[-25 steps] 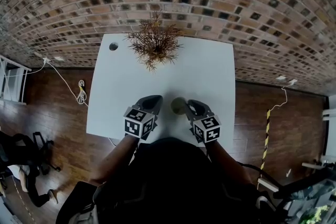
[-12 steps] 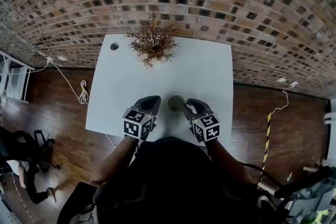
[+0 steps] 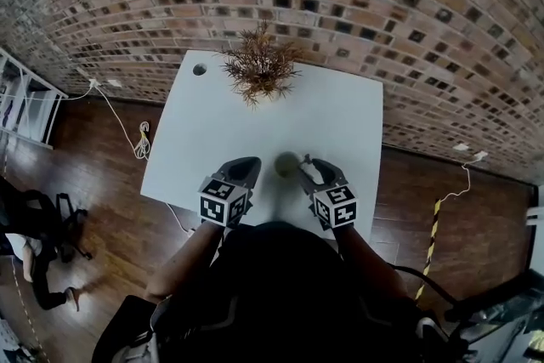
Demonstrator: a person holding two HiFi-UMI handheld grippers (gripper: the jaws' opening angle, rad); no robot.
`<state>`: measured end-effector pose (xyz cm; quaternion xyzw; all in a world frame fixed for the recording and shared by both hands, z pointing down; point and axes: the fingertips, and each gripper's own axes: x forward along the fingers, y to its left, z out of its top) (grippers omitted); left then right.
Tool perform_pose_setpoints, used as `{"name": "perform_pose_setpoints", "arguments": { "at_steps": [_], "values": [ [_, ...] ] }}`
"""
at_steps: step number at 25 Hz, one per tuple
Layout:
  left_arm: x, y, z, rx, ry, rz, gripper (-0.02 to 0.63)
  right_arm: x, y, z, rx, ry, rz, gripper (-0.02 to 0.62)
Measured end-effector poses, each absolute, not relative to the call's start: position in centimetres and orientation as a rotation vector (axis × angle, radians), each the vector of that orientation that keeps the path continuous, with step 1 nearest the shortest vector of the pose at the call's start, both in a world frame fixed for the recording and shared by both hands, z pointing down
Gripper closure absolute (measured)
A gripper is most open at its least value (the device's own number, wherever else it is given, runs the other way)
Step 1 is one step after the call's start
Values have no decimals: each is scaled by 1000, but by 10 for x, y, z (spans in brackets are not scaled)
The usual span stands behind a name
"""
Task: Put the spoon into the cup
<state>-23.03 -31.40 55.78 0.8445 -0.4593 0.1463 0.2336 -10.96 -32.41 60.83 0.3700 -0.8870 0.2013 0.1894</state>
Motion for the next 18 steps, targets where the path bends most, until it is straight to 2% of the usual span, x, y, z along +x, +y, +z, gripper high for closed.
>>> {"name": "perform_pose_setpoints", "arguments": {
  "at_steps": [18],
  "values": [
    [-198,-278,538,2341,-1287,349,611,-79,-308,551,1045,-2646,470,376]
  ]
}}
